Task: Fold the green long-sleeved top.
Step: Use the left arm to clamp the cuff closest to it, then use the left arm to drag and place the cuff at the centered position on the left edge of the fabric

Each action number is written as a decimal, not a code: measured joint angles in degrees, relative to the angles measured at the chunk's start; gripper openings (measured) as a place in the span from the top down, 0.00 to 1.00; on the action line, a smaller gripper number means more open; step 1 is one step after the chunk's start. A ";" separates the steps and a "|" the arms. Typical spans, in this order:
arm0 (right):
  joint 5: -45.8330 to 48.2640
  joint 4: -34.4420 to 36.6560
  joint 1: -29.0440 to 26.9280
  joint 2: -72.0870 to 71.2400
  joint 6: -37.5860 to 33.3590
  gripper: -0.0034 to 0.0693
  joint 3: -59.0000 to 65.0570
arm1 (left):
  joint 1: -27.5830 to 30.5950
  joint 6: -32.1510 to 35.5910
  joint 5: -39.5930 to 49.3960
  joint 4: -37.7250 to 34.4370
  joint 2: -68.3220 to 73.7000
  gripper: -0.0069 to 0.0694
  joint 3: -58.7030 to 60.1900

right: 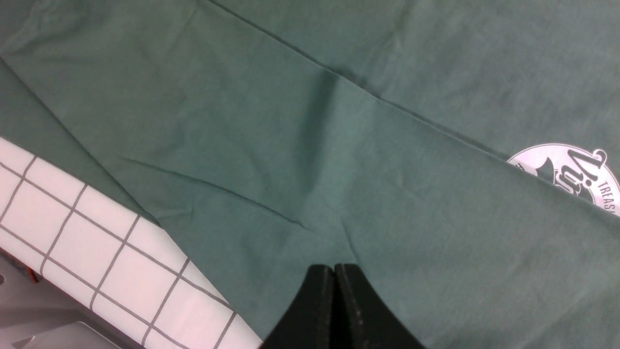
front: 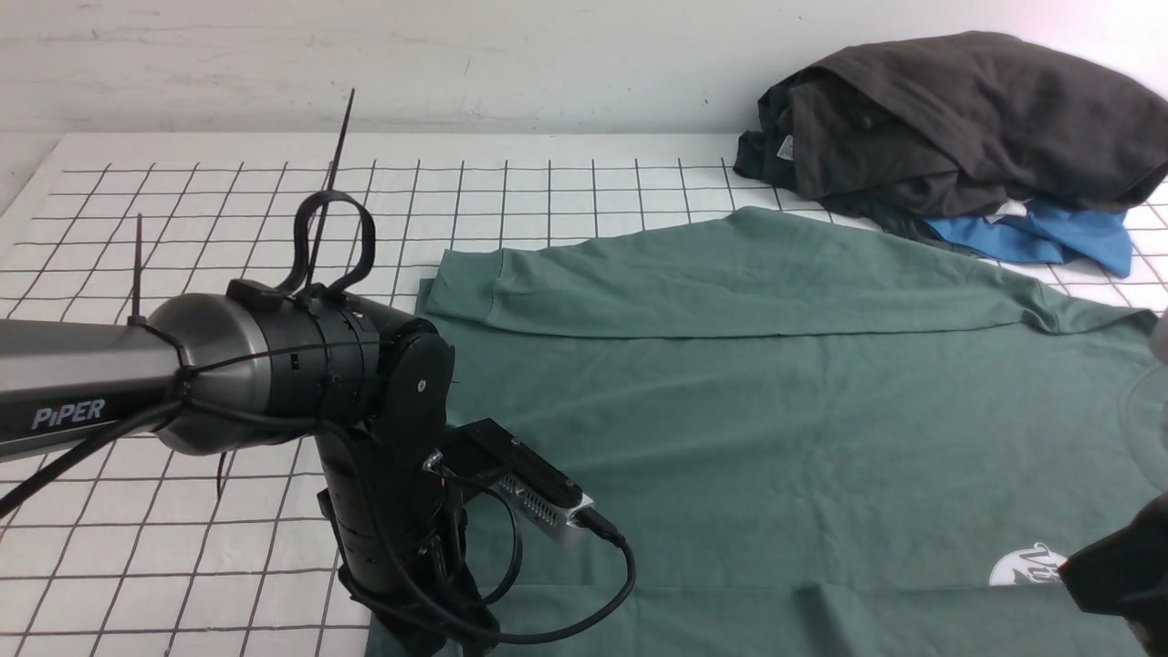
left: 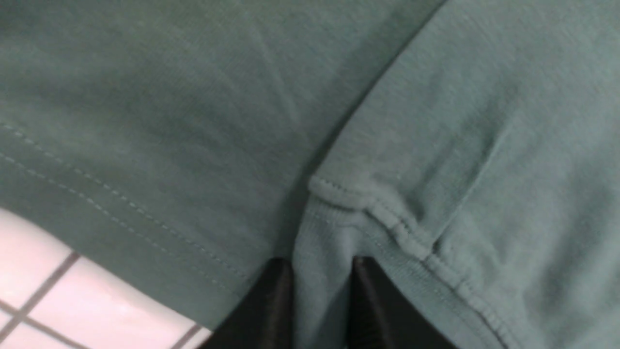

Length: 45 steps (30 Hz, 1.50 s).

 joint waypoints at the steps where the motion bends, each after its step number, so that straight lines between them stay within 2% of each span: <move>1: 0.00 0.00 0.00 0.00 0.00 0.97 0.00 | 0.00 0.00 0.05 -0.05 -0.54 0.81 0.00; 4: 0.05 0.05 0.00 0.00 0.00 0.97 0.00 | 0.00 -0.05 0.11 -0.05 -1.98 0.87 0.00; 9: 0.05 0.05 0.00 0.00 0.00 0.97 0.00 | 0.00 -0.05 0.53 -0.05 -4.27 0.88 -0.76; 17: 0.05 0.11 0.00 0.00 0.00 0.97 0.00 | 0.48 -0.05 4.57 3.58 -4.38 0.88 -15.05; 22: 0.05 0.11 0.00 0.00 0.00 0.97 0.00 | 4.67 -0.10 9.25 3.88 -0.38 0.88 -27.07; 31: 0.05 -0.51 0.00 0.00 0.00 0.97 0.00 | 8.84 -0.10 12.19 3.94 9.37 0.85 -31.14; 33: 0.05 -0.92 0.00 0.00 0.00 0.97 0.00 | 8.89 -0.16 12.14 3.94 11.54 0.80 -31.18; 37: -0.26 -1.13 0.00 0.00 0.00 0.97 0.00 | 8.89 -1.75 11.64 4.67 13.39 0.60 -32.50; 38: -0.32 -1.26 0.00 0.00 0.00 0.97 0.00 | 8.92 -1.94 11.60 4.77 13.39 0.59 -32.81; 40: -1.48 -1.77 0.00 0.00 0.17 0.97 0.00 | 9.41 -4.62 11.44 5.58 13.43 0.43 -35.95; 41: -1.68 -1.89 0.00 0.00 0.23 0.97 0.00 | 9.59 -5.04 11.39 5.58 13.43 0.40 -36.25; 42: -2.87 -2.65 0.00 0.05 0.85 0.97 0.00 | 10.54 -6.45 10.66 5.63 13.43 0.33 -39.13; 45: -4.80 -3.40 0.00 0.05 1.55 0.97 0.00 | 12.65 -8.34 9.07 4.63 13.84 0.24 -43.23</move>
